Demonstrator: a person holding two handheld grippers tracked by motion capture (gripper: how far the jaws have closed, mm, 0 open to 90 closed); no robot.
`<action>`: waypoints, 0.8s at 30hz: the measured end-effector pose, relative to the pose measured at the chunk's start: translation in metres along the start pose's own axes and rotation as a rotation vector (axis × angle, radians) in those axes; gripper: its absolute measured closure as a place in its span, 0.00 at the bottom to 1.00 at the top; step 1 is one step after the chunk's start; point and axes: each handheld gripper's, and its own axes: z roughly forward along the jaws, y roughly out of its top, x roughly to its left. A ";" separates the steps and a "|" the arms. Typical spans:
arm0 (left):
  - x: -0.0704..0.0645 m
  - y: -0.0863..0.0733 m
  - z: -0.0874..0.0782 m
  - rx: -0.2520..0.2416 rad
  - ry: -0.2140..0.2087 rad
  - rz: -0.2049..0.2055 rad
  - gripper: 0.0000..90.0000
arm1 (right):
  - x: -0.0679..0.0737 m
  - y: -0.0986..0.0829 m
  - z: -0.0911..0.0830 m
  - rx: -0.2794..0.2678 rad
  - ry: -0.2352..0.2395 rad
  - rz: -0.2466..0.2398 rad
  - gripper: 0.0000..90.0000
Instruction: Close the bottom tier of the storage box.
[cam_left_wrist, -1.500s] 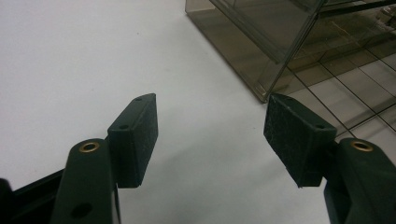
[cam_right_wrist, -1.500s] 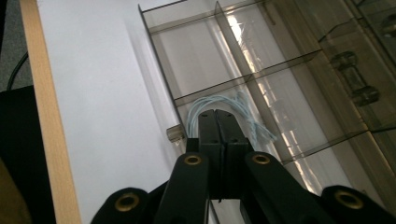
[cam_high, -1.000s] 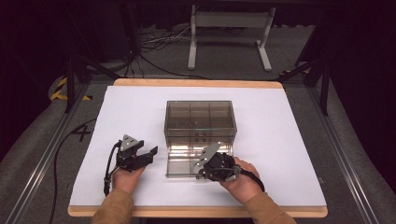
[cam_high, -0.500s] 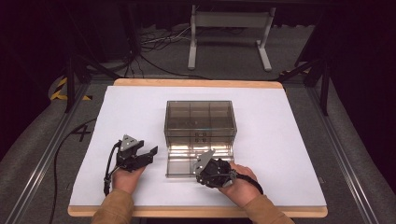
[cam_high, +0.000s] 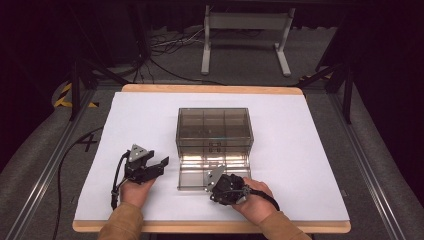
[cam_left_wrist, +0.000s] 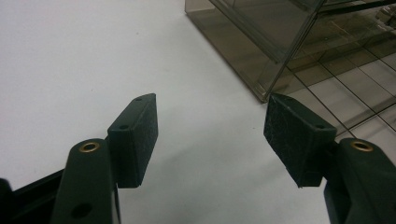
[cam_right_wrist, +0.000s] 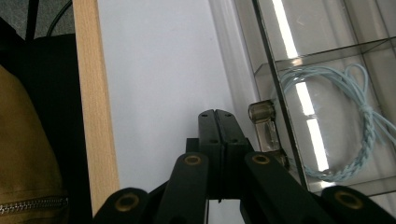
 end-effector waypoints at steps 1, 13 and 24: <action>0.000 0.000 0.000 0.000 0.000 0.000 0.40 | 0.001 0.000 0.000 0.006 -0.001 0.002 1.00; 0.000 0.000 0.000 0.000 0.000 -0.001 0.40 | -0.006 -0.002 0.003 0.010 -0.013 0.014 1.00; 0.000 0.000 0.000 -0.001 0.000 -0.003 0.40 | -0.006 -0.001 0.003 0.017 -0.030 0.005 1.00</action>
